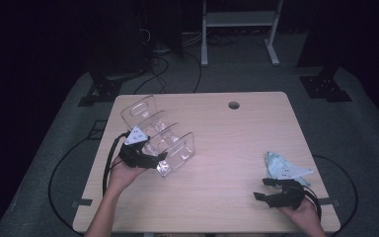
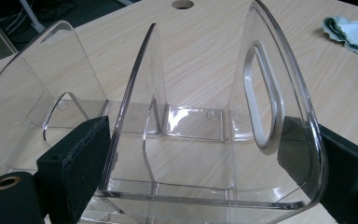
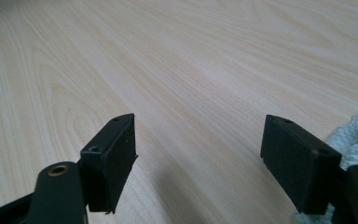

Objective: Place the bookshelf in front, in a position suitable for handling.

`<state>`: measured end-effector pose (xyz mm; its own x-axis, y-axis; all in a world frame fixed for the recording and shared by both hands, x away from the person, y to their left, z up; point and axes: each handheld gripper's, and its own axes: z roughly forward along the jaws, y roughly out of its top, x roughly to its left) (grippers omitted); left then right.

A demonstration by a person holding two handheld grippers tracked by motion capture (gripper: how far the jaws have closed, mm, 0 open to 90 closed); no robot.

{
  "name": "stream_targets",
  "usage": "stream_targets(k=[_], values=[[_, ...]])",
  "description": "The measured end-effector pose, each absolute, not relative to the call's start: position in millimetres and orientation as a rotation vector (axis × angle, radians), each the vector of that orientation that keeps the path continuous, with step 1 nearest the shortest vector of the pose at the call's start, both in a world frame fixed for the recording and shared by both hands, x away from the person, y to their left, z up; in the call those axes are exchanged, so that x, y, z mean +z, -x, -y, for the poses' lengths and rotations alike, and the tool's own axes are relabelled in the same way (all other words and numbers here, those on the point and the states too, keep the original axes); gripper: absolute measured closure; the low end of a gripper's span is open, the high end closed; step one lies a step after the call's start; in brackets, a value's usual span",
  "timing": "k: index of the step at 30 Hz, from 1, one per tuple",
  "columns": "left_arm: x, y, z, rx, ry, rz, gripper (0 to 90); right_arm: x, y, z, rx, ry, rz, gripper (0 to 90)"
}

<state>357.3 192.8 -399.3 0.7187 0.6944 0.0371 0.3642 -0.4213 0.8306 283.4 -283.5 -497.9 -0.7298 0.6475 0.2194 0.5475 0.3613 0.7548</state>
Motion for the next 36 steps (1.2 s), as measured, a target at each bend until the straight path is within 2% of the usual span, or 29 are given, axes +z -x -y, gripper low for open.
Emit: stream_targets(k=[28, 36], values=[[-401.4, -320.0, -101.3, 0.489, -2.034, -0.823, 8.7, -491.7, -282.2, 292.5, 1.352, -1.103, -2.421, 25.9], [-402.1, -311.8, -86.6, 0.482, -2.025, -0.827, 8.4, -490.7, -281.8, 295.3, 1.357, -1.097, -2.41, 25.9]])
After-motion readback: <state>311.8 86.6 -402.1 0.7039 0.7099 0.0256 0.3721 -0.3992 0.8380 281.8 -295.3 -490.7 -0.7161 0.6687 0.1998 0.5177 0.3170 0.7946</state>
